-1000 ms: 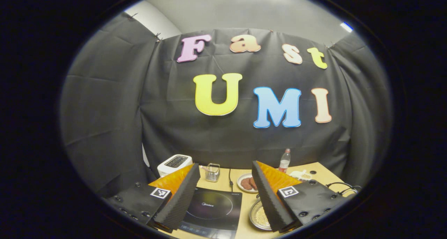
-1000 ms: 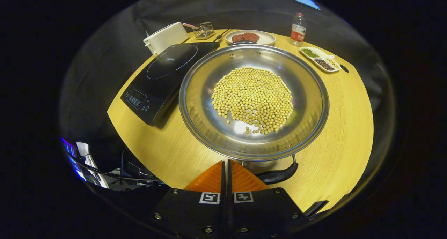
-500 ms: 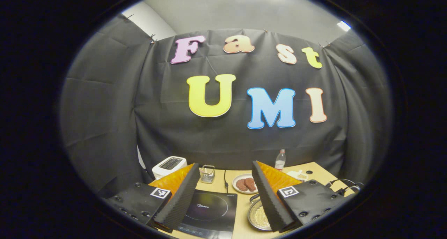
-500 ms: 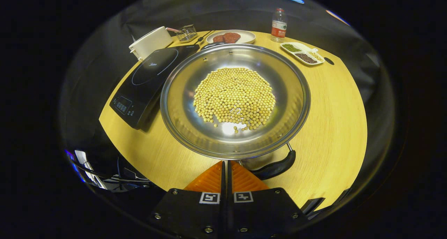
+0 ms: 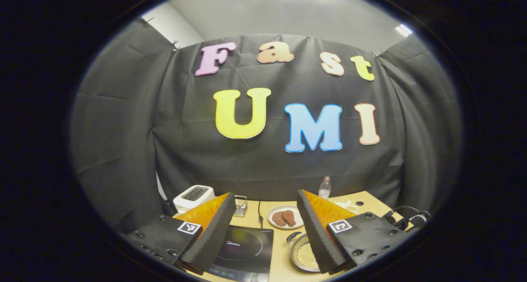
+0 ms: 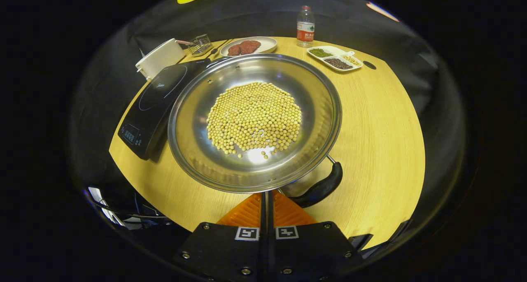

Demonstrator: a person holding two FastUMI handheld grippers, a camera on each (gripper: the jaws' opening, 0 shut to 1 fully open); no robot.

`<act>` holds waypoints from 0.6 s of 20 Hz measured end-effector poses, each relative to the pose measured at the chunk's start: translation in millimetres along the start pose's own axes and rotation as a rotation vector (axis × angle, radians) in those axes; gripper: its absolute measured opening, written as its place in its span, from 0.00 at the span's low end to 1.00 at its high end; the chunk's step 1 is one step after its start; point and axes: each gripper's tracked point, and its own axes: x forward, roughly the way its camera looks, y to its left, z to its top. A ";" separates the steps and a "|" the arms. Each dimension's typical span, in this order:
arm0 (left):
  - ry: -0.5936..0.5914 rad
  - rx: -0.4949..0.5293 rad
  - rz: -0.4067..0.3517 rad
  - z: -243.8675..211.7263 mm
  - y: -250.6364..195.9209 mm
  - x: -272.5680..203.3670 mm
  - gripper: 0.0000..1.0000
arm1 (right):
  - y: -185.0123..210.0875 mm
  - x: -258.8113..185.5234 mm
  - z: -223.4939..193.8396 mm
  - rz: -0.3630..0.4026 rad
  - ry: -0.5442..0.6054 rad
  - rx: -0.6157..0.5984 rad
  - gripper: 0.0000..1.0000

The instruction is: First push the handle of the pot to place it horizontally, then grasp the pot with both hands and set it on the induction cooktop.

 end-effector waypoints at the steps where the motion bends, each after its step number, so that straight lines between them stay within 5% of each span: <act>1: 0.001 0.002 -0.001 -0.2 -1.2 0.7 0.99 | -5.0 0.1 2.2 -0.005 -0.002 0.001 0.00; 12: 0.002 0.018 -0.015 4.4 -13.1 4.1 0.97 | -49.3 -0.1 14.9 -0.079 -0.011 0.000 0.01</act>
